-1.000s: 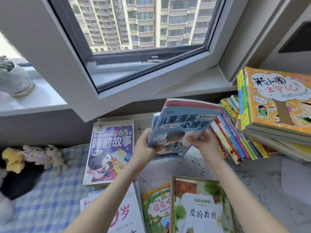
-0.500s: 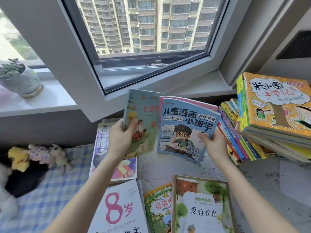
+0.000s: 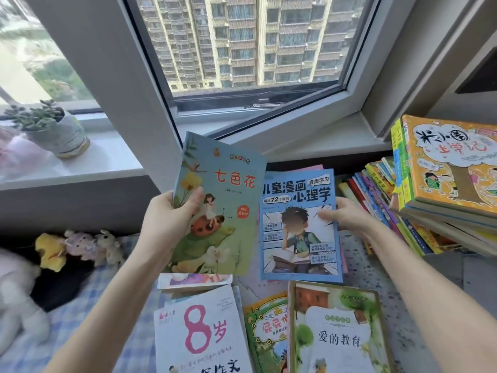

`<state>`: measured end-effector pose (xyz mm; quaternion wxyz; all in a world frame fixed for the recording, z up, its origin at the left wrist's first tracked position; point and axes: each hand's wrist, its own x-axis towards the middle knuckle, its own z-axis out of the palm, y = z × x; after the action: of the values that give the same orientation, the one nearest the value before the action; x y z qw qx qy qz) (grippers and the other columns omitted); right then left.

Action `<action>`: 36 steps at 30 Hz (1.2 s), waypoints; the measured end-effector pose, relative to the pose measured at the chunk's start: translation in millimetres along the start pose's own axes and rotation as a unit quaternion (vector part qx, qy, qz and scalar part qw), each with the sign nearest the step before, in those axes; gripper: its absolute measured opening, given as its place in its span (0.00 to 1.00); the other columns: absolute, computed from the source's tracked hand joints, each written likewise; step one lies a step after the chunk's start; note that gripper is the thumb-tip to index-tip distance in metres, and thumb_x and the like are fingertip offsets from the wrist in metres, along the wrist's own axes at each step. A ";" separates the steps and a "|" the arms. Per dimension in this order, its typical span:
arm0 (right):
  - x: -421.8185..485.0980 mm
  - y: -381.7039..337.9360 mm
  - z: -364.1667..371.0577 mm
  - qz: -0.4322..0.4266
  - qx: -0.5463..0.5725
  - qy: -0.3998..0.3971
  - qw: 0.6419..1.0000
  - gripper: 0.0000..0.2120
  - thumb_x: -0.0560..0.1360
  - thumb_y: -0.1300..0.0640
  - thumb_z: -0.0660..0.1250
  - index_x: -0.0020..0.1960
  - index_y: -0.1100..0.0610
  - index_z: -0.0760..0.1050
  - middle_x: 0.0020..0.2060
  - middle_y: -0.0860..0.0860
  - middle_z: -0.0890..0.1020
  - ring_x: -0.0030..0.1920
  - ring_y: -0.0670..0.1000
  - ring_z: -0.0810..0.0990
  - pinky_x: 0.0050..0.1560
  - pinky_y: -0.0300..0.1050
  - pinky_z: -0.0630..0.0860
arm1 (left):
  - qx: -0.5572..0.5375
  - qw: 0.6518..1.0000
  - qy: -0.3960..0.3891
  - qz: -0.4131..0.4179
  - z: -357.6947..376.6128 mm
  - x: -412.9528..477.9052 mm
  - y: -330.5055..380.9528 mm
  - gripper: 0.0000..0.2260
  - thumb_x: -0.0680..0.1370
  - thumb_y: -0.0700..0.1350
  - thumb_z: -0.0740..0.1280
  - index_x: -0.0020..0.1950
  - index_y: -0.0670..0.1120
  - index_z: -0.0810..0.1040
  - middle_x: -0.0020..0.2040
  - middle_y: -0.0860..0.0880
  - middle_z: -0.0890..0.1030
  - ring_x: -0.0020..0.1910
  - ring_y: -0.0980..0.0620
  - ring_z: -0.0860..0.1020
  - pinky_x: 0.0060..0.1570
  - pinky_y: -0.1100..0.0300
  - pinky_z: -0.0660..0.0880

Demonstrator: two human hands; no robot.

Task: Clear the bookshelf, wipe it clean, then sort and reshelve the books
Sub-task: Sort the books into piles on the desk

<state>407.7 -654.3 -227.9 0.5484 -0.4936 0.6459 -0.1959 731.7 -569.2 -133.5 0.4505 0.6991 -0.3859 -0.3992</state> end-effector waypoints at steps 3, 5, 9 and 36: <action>21.5 8.2 24.7 0.031 -0.067 0.035 0.997 0.04 0.76 0.62 0.68 0.51 0.58 0.77 0.51 0.54 0.83 0.46 0.51 0.82 0.44 0.46 0.78 | 0.012 1.000 -0.001 -0.003 4.4 -1.2 -4.0 0.07 0.77 0.50 0.69 0.41 0.50 0.81 0.33 0.57 0.84 0.35 0.56 0.82 0.34 0.61 0.78; 30.6 12.3 40.6 0.042 -0.078 0.060 0.994 0.08 0.75 0.62 0.68 0.55 0.61 0.77 0.54 0.55 0.82 0.48 0.52 0.81 0.45 0.45 0.77 | 0.010 1.000 0.004 0.000 6.8 -3.0 -4.1 0.07 0.77 0.50 0.68 0.41 0.51 0.81 0.32 0.58 0.83 0.34 0.59 0.81 0.30 0.66 0.76; 44.2 10.3 72.1 0.025 -0.076 0.043 0.996 0.10 0.75 0.63 0.67 0.57 0.61 0.77 0.56 0.57 0.81 0.53 0.55 0.80 0.53 0.49 0.77 | -0.001 1.000 0.010 -0.009 6.7 -5.3 -3.4 0.07 0.77 0.50 0.68 0.42 0.50 0.81 0.36 0.55 0.84 0.39 0.54 0.83 0.38 0.56 0.81; -171.9 60.3 15.3 0.044 0.338 0.097 0.935 0.17 0.83 0.50 0.54 0.59 0.54 0.78 0.47 0.54 0.85 0.46 0.53 0.84 0.43 0.48 0.77 | -0.081 0.926 -0.281 -0.239 151.6 -71.4 -28.4 0.14 0.79 0.50 0.65 0.53 0.39 0.78 0.41 0.43 0.85 0.34 0.49 0.83 0.29 0.59 0.79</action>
<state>380.7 -477.1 -192.2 0.6252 -0.2288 0.6131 -0.4253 572.1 -545.4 -186.8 0.2695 0.5913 -0.2843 -0.7049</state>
